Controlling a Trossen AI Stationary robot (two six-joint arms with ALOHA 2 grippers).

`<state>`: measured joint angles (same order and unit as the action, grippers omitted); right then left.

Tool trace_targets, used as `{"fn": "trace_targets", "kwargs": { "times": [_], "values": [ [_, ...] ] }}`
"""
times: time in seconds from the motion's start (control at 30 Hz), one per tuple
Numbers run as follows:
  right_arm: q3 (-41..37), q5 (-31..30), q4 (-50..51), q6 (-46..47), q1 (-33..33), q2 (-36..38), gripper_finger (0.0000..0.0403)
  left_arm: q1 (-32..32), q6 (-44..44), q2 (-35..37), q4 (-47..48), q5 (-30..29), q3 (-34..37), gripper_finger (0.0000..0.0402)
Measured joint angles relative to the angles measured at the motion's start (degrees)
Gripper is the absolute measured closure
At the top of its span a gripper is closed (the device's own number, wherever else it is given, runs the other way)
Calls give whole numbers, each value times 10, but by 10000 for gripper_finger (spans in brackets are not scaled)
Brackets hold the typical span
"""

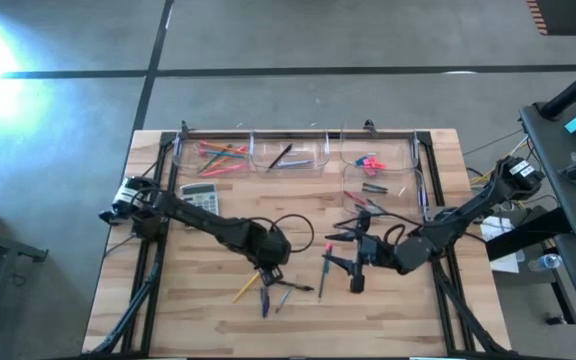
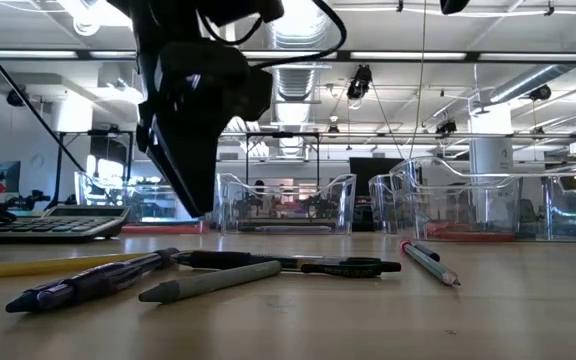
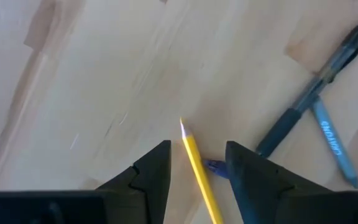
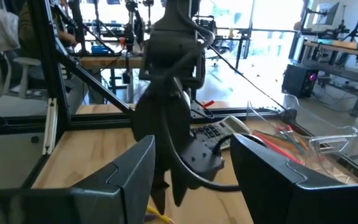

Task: Sort crayons/erasers/pens/pencils in bins
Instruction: Put the yellow pencil into the top left transparent bin

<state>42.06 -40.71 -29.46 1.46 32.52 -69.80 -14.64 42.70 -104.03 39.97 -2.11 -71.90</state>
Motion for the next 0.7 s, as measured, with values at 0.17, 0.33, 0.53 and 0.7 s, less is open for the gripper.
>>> {"fn": "trace_targets", "kwargs": {
  "times": [0.17, 0.33, 0.53, 0.7],
  "values": [
    [0, -12, 0, 0, 9, 0, 202, 0, 1, -24, -7, 0, -3, 263],
    [0, -17, 0, 4, 11, 0, 202, 4, 3, -45, -10, -2, -2, 263],
    [-1, -19, 0, 9, 15, 0, 202, 4, 4, -68, -10, -4, -4, 263],
    [-1, -20, 0, 11, 15, 0, 202, 4, 4, -89, -6, -9, -6, 277]
  ]
}}
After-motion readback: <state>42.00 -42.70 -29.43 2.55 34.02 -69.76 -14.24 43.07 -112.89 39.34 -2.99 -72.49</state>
